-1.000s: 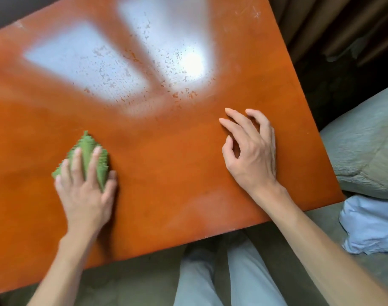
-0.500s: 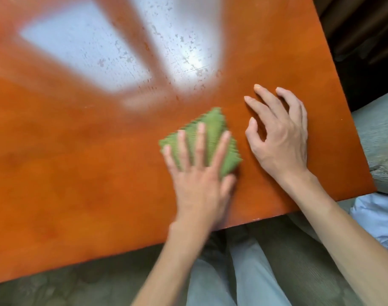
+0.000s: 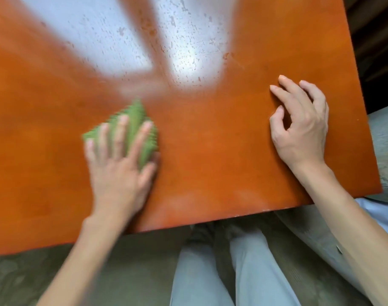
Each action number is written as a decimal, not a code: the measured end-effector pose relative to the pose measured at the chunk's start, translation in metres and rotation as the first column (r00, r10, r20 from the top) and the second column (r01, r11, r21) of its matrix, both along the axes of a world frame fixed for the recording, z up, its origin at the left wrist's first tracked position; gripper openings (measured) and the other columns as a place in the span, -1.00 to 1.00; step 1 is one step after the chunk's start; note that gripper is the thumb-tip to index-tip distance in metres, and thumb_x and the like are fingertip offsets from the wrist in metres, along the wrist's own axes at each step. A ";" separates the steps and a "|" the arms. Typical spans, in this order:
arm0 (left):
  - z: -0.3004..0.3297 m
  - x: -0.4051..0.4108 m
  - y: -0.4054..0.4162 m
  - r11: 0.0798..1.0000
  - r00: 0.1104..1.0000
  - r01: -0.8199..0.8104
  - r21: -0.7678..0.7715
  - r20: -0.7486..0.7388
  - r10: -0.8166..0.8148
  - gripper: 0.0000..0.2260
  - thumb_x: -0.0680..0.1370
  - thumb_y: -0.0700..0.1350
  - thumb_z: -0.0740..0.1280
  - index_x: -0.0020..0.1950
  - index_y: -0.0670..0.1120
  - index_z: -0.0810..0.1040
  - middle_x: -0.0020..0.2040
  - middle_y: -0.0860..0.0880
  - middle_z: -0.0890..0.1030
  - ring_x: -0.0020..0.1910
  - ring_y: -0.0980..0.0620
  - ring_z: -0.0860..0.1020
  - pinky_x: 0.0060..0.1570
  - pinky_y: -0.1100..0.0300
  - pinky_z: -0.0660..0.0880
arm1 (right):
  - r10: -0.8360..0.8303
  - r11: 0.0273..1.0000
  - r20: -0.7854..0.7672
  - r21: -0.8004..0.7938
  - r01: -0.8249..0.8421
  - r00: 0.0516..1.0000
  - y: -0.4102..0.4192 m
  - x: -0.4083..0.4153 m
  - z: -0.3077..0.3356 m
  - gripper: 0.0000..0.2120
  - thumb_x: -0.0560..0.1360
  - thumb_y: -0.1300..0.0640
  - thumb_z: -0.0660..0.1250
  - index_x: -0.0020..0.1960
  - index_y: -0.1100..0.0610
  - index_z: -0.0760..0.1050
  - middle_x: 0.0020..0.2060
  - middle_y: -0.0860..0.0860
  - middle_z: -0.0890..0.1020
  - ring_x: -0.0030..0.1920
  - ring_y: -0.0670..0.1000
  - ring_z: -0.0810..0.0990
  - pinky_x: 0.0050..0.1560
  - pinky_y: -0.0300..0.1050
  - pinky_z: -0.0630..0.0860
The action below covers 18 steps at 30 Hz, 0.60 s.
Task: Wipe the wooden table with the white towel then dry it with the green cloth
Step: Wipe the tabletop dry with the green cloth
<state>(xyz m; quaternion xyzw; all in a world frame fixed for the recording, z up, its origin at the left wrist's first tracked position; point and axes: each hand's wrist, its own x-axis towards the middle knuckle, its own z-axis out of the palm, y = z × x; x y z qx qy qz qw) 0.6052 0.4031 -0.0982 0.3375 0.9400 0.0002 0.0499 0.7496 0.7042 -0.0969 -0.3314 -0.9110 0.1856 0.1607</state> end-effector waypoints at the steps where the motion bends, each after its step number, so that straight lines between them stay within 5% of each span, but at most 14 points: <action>1: 0.000 -0.018 -0.014 0.993 0.993 -0.116 0.003 -0.001 0.116 -0.43 0.59 0.23 0.07 0.59 0.13 0.20 0.61 -0.13 0.17 0.55 -0.28 0.15 0.46 -0.32 0.08 | -0.002 1.000 -0.003 -0.001 0.002 1.000 0.000 0.001 0.000 -0.61 0.63 0.12 0.17 0.43 0.01 0.48 0.45 -0.06 0.47 0.48 0.06 0.32 0.49 -0.04 0.20; 4: 0.001 -0.047 -0.031 0.935 0.935 -0.355 0.023 0.035 0.354 -0.41 0.63 0.24 -0.01 0.59 0.00 0.21 0.61 -0.16 0.13 0.55 -0.33 0.11 0.48 -0.32 0.02 | 0.000 1.000 -0.013 -0.013 0.000 1.000 0.002 0.001 -0.002 -0.62 0.63 0.11 0.16 0.42 0.00 0.49 0.44 -0.08 0.48 0.48 0.04 0.33 0.49 -0.06 0.20; 10: 0.005 0.014 0.013 0.877 0.877 -0.480 0.016 0.030 0.479 -0.39 0.63 0.24 -0.01 0.57 -0.10 0.24 0.62 -0.20 0.11 0.55 -0.37 0.09 0.45 -0.39 0.02 | -0.008 0.998 -0.062 -0.064 0.004 0.998 0.004 0.000 0.000 -0.63 0.61 0.12 0.19 0.38 -0.01 0.53 0.43 -0.10 0.49 0.47 0.04 0.34 0.49 -0.07 0.21; 14: 0.011 0.111 0.082 0.946 0.944 -0.323 -0.002 0.064 0.322 -0.43 0.61 0.21 0.04 0.60 0.07 0.18 0.60 -0.22 0.16 0.53 -0.40 0.15 0.41 -0.43 0.09 | 0.078 0.987 -0.075 -0.132 -0.087 0.994 0.012 0.007 0.003 -0.64 0.58 0.17 0.24 0.35 0.05 0.56 0.44 -0.03 0.48 0.49 0.09 0.32 0.52 -0.10 0.13; 18: 0.017 0.200 0.161 0.995 0.986 -0.091 -0.036 0.137 0.095 -0.30 0.45 0.21 0.14 0.60 0.14 0.19 0.62 -0.20 0.13 0.55 -0.39 0.10 0.41 -0.46 0.06 | 0.253 0.915 -0.105 -0.296 -0.273 0.962 0.045 0.028 0.018 -0.62 0.59 0.23 0.24 0.39 0.11 0.52 0.49 0.02 0.42 0.50 0.02 0.30 0.48 -0.40 0.07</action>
